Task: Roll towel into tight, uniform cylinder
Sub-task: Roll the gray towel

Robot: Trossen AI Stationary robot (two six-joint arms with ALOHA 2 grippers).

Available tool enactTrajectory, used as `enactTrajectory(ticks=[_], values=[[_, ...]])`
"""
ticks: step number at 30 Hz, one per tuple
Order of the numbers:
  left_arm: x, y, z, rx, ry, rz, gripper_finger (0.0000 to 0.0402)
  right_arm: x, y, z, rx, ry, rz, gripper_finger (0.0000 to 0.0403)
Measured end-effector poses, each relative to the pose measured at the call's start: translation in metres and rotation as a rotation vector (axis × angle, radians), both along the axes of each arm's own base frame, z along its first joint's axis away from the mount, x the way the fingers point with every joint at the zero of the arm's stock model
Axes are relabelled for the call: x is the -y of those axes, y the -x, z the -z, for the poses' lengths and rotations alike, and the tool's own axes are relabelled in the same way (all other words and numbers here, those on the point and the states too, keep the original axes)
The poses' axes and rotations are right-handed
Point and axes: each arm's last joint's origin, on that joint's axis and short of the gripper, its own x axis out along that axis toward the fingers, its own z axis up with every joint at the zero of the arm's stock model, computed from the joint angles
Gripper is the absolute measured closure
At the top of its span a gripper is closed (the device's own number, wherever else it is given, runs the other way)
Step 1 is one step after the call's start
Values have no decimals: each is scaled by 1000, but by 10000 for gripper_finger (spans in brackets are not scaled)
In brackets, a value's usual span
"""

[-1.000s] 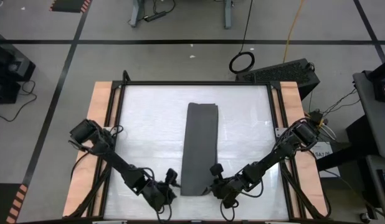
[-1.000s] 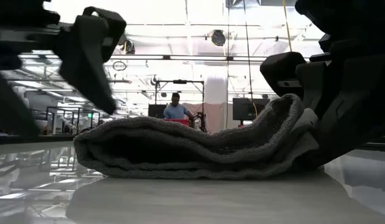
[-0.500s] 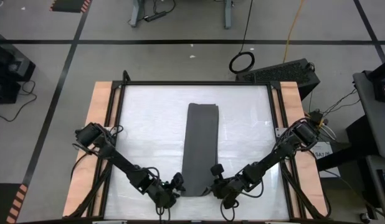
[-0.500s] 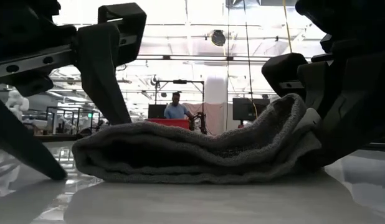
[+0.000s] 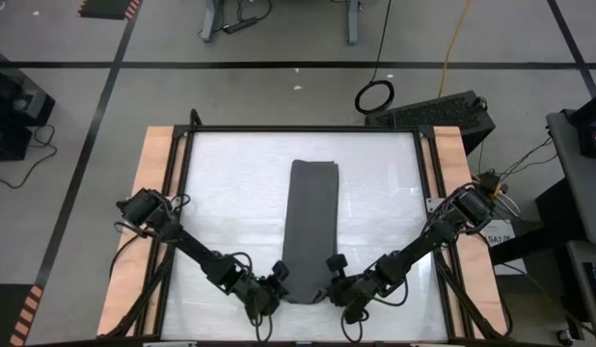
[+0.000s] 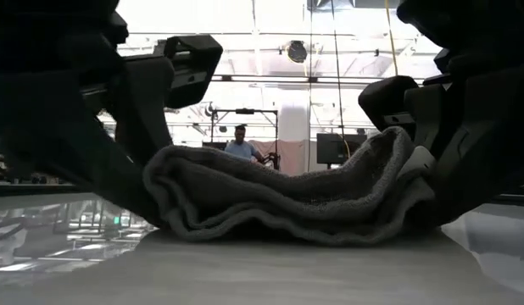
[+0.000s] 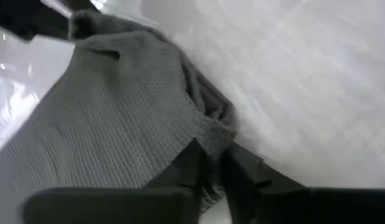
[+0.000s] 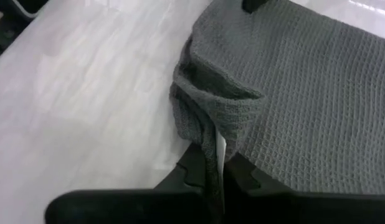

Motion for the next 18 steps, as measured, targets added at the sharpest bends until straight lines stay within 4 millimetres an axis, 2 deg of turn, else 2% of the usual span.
enactTrajectory(ticks=[3, 9, 13, 18], values=[[1, -2, -3, -13, 69, -67, 391, -1, 0, -3, -4, -54, 40, 398], [4, -5, -15, -76, 292, -283, 395, -3, 3, -16, -8, -210, 129, 399], [3, -4, -38, -78, 469, -400, 396, -4, 6, -27, -28, -322, 194, 399], [-4, -1, -54, -102, 591, -520, 397, -8, 11, -33, -45, -426, 273, 397]])
